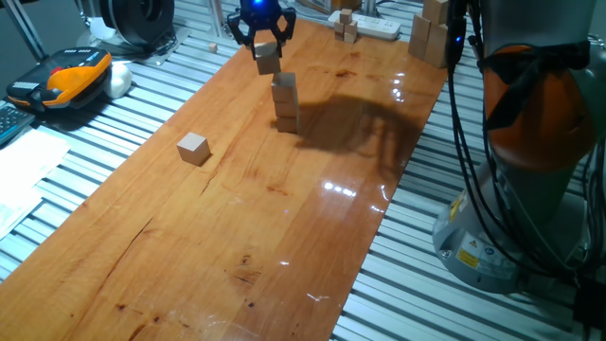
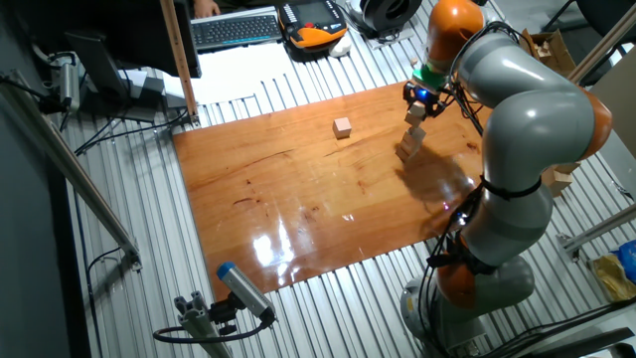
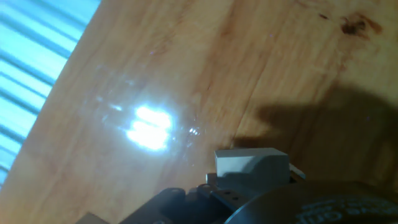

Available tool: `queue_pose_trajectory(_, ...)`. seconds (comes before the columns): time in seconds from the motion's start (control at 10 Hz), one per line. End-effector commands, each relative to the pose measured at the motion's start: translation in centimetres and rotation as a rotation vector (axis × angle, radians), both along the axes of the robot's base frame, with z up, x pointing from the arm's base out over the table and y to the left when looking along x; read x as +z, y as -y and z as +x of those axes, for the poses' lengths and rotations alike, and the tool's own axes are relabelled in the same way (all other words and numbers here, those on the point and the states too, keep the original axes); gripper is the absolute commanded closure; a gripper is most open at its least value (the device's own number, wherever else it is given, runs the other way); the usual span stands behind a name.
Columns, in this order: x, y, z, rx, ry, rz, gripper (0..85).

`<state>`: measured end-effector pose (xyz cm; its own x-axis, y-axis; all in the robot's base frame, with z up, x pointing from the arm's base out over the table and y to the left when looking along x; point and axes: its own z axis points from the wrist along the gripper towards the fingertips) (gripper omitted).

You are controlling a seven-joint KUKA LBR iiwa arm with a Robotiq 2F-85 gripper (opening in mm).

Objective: Stack the blocks in a vertical line of five

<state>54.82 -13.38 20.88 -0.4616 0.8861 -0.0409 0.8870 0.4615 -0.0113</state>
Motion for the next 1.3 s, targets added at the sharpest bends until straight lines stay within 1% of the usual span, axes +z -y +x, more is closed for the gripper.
queue_pose_trajectory(0.0,0.0,0.0,-0.11,-0.185,0.001,0.004,85.0)
queue_pose_trajectory(0.3,0.0,0.3,-0.81,-0.139,0.004,0.005,85.0)
queue_pose_trajectory(0.5,-0.2,0.7,-1.0,-0.117,0.006,0.004,85.0)
queue_pose_trajectory(0.6,-0.4,1.1,-1.06,-0.1,0.01,0.007,85.0)
queue_pose_trajectory(0.7,-0.7,1.6,-1.13,-0.088,0.016,0.018,85.0)
queue_pose_trajectory(0.8,-0.9,1.8,-1.14,-0.08,0.017,0.015,85.0)
queue_pose_trajectory(1.0,-0.9,1.8,-1.12,-0.073,0.01,-0.005,85.0)
queue_pose_trajectory(1.2,-1.0,1.7,-1.08,-0.07,0.011,-0.004,85.0)
